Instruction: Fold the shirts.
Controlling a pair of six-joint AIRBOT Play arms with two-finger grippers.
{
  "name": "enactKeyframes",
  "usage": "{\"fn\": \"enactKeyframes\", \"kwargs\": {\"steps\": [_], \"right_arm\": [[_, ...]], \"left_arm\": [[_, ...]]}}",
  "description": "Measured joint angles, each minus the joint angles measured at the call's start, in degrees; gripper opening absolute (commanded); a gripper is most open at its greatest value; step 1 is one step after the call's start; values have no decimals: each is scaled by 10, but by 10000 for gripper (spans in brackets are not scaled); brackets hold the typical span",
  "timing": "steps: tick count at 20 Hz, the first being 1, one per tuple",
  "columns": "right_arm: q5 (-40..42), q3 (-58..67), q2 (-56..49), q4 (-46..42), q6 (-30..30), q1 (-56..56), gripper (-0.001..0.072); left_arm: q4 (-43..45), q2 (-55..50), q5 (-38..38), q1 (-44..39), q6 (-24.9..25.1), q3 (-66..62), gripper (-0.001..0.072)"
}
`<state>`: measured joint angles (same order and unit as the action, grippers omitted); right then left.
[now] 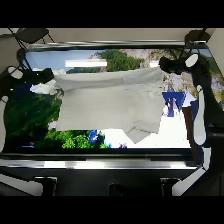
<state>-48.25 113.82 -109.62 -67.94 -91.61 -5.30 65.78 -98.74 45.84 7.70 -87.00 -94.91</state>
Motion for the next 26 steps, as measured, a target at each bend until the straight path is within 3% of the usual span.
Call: {"fn": "enactKeyframes", "kwargs": {"steps": [5,12,19,20,21,22,23,26], "right_arm": [[-25,0,-28,-12,-9,1,65],[-253,-32,-20,-76,-7,-10,65],[-307,-50,-28,-77,-8,-4,66],[-310,-51,-28,-77,-10,-4,90],[-314,-51,-28,-76,-15,-4,253],[-318,-52,-28,-76,-16,-4,406],[-324,-52,-27,-76,-17,-4,434],[-345,-52,-12,-76,-18,-12,445]], "left_arm": [[-6,-37,-15,-8,0,-4,27],[-7,-85,191,23,7,-14,26],[-8,-120,285,29,30,-16,27],[-8,-121,286,29,32,-16,46],[-8,-122,290,29,33,-16,195],[-8,-122,294,30,34,-17,406],[-8,-122,298,30,34,-18,456],[-8,-118,331,38,35,-33,455]]}}
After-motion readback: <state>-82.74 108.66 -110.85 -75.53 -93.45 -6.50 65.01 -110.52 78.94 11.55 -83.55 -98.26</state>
